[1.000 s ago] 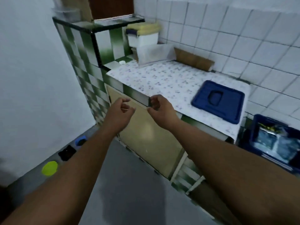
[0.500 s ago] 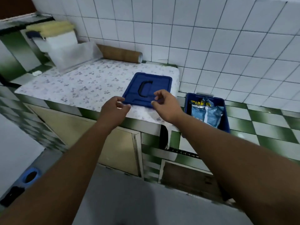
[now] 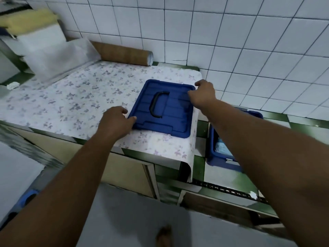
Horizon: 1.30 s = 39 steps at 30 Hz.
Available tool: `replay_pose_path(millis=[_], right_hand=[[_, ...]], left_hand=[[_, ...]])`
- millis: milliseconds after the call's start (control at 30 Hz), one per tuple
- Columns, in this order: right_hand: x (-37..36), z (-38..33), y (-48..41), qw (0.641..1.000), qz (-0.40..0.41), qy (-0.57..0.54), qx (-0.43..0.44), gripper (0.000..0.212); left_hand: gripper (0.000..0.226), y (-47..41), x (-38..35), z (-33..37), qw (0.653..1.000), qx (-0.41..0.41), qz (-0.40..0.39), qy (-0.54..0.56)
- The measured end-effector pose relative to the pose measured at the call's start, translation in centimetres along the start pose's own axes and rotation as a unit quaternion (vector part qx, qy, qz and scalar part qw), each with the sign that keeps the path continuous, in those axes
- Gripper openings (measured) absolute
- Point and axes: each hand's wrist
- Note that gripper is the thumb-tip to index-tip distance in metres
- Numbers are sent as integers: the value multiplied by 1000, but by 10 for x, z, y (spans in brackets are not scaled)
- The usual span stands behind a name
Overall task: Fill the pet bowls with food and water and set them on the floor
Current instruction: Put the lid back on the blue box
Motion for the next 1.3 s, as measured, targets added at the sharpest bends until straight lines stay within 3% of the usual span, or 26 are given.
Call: replay_pose_path(millis=[133, 233, 533, 700, 900, 1067, 1167, 1300], right_hand=[[-3, -1, -18, 995, -57, 80, -11, 54], [-8, 2, -22, 995, -95, 34, 15, 47], [36, 47, -36, 992, -59, -107, 28, 58], [85, 94, -48, 993, -23, -116, 20, 59], [135, 179, -43, 999, -32, -37, 9, 59], [141, 234, -31, 998, -61, 0, -24, 62], [135, 252, -25, 997, -71, 11, -36, 61], [123, 261, -22, 995, -87, 21, -41, 61]], left_hand=[[44, 1, -2, 4, 1000, -5, -3, -24], [30, 1, -4, 10, 1000, -4, 19, -20], [27, 30, -36, 57, 997, -20, 71, 26], [25, 51, -70, 102, 997, -37, 46, 48], [30, 81, -135, 146, 999, -51, -12, 11], [27, 107, -185, 157, 996, -39, -70, -27], [6, 114, -203, 156, 995, -31, -88, -43], [10, 116, -218, 151, 995, -24, -83, -56]])
Point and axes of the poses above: each hand's wrist, its own y-axis away from the middle knuckle, its own x-axis out of the back of the hand, z = x × y, and after that the axes turned 8 degrees about y, right-handed
